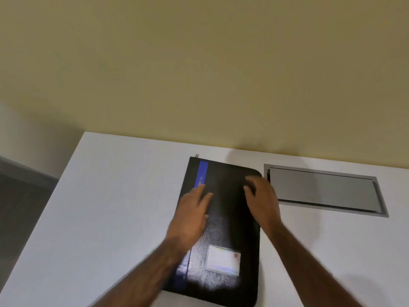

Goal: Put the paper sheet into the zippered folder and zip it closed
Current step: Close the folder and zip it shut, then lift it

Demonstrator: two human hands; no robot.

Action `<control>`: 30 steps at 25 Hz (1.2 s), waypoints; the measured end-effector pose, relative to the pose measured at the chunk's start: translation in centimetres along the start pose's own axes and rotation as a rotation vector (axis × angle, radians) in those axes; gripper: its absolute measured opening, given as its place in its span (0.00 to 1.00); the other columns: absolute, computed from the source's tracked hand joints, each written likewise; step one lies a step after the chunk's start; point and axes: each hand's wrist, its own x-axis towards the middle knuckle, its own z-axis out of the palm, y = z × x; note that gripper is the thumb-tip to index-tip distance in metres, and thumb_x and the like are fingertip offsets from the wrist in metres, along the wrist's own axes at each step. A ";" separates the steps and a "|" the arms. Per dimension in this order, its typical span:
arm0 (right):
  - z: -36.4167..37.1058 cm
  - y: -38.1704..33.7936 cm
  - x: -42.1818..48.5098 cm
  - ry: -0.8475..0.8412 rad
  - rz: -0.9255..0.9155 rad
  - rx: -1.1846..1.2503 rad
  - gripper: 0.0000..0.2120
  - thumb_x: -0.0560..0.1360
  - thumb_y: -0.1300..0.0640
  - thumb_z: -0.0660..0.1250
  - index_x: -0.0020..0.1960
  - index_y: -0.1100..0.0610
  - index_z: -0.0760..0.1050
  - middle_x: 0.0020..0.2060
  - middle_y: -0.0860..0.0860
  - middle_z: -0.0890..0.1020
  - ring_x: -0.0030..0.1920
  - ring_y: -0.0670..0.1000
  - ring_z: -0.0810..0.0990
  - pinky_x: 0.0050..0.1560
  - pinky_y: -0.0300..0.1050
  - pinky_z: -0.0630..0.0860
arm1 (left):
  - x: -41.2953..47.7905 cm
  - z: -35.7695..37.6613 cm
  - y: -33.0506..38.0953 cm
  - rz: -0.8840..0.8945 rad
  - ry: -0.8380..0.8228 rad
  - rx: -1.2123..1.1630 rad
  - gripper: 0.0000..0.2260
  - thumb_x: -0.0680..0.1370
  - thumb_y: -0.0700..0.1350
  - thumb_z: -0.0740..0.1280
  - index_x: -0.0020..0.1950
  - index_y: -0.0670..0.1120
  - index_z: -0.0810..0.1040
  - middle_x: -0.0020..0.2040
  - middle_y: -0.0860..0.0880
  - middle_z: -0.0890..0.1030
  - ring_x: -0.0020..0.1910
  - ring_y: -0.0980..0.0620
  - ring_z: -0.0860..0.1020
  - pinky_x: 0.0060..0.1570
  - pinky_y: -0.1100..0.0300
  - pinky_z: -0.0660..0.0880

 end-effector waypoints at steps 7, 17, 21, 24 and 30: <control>1.8 5.4 -14.6 -0.162 0.357 0.140 0.15 0.75 0.56 0.66 0.61 0.50 0.77 0.52 0.50 0.82 0.51 0.53 0.83 0.56 0.53 0.82 | -9.5 0.1 -1.6 -0.591 -0.033 -0.205 0.23 0.77 0.54 0.69 0.71 0.53 0.69 0.60 0.49 0.75 0.60 0.47 0.73 0.57 0.50 0.74; 1.0 6.4 -11.6 -0.121 0.540 0.344 0.05 0.78 0.60 0.67 0.52 0.56 0.79 0.48 0.51 0.84 0.46 0.52 0.83 0.52 0.48 0.84 | -3.9 -0.2 0.1 -0.856 0.231 -0.502 0.09 0.80 0.41 0.68 0.55 0.38 0.82 0.49 0.40 0.85 0.45 0.41 0.82 0.51 0.48 0.79; -0.4 6.6 -10.0 -0.076 0.503 0.334 0.06 0.74 0.65 0.67 0.50 0.57 0.76 0.47 0.53 0.82 0.46 0.53 0.82 0.50 0.49 0.83 | -2.5 -0.7 1.5 -0.816 0.302 -0.567 0.07 0.80 0.40 0.67 0.52 0.37 0.81 0.46 0.41 0.83 0.45 0.40 0.81 0.48 0.48 0.78; -1.4 6.5 -8.8 -0.049 0.494 0.312 0.08 0.72 0.66 0.66 0.49 0.56 0.74 0.45 0.51 0.82 0.46 0.54 0.81 0.52 0.55 0.83 | -0.9 -0.9 1.4 -0.824 0.203 -0.577 0.08 0.80 0.38 0.65 0.56 0.38 0.80 0.50 0.40 0.83 0.49 0.38 0.81 0.53 0.44 0.78; -2.2 6.3 -6.4 -0.041 0.432 0.235 0.06 0.71 0.66 0.66 0.43 0.56 0.75 0.39 0.50 0.80 0.42 0.53 0.81 0.46 0.53 0.83 | 0.4 -0.9 0.5 -0.838 0.076 -0.552 0.08 0.80 0.37 0.63 0.56 0.39 0.79 0.51 0.40 0.84 0.49 0.40 0.82 0.54 0.43 0.80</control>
